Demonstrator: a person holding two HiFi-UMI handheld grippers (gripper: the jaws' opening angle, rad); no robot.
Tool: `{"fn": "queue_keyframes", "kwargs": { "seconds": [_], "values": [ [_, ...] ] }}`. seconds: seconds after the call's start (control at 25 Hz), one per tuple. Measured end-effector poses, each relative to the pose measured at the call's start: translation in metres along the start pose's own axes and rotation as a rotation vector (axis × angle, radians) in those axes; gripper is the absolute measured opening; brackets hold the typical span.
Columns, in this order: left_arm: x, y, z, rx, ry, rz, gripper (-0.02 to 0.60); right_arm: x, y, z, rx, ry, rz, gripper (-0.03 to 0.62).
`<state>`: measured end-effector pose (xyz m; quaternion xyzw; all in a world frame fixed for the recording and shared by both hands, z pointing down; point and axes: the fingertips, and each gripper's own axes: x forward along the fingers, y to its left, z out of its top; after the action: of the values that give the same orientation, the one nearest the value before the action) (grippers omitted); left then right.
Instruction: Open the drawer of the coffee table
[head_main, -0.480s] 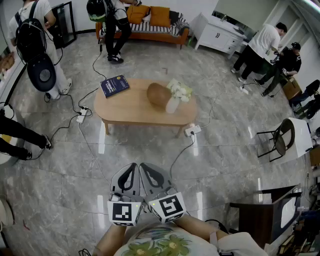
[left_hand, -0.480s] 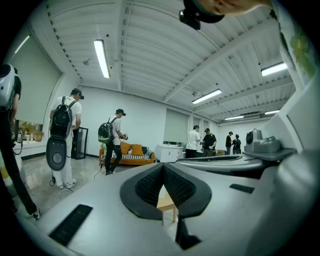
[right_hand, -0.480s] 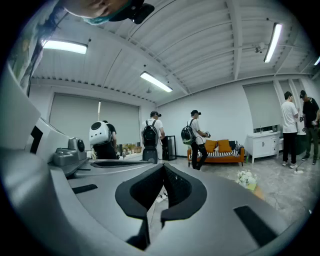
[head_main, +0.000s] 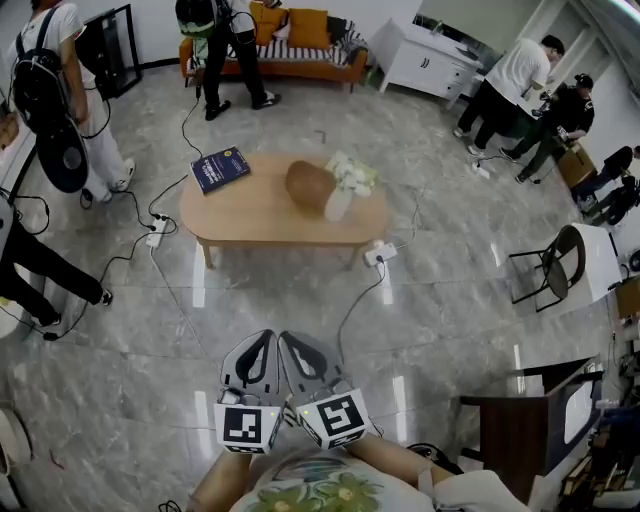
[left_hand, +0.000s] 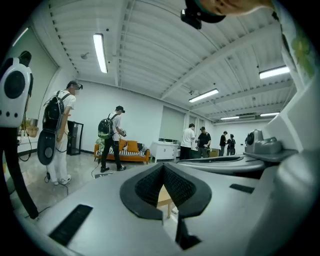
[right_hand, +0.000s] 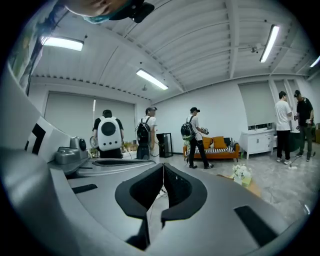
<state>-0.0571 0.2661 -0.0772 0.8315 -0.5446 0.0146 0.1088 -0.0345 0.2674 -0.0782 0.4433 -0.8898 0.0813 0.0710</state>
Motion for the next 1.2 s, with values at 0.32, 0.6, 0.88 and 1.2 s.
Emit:
{"fn": "queue_keyframes", "kwargs": {
  "seconds": [0.32,0.6,0.88,1.2],
  "values": [
    [0.034,0.002,-0.018,0.021,0.047,-0.065,0.008,0.021,-0.031,-0.026,0.041,0.093,-0.014,0.021],
    [0.093,0.027,-0.019,0.022,0.091,-0.063,0.008,0.072,-0.069,-0.026,0.055,0.141,0.018,0.021],
    [0.165,0.056,-0.009,0.046,0.111,-0.073,0.008,0.134,-0.116,-0.019,0.066,0.163,0.067,0.021],
    [0.224,0.086,-0.021,0.055,0.16,-0.118,0.008,0.194,-0.169,-0.026,0.036,0.261,0.138,0.023]
  ]
}}
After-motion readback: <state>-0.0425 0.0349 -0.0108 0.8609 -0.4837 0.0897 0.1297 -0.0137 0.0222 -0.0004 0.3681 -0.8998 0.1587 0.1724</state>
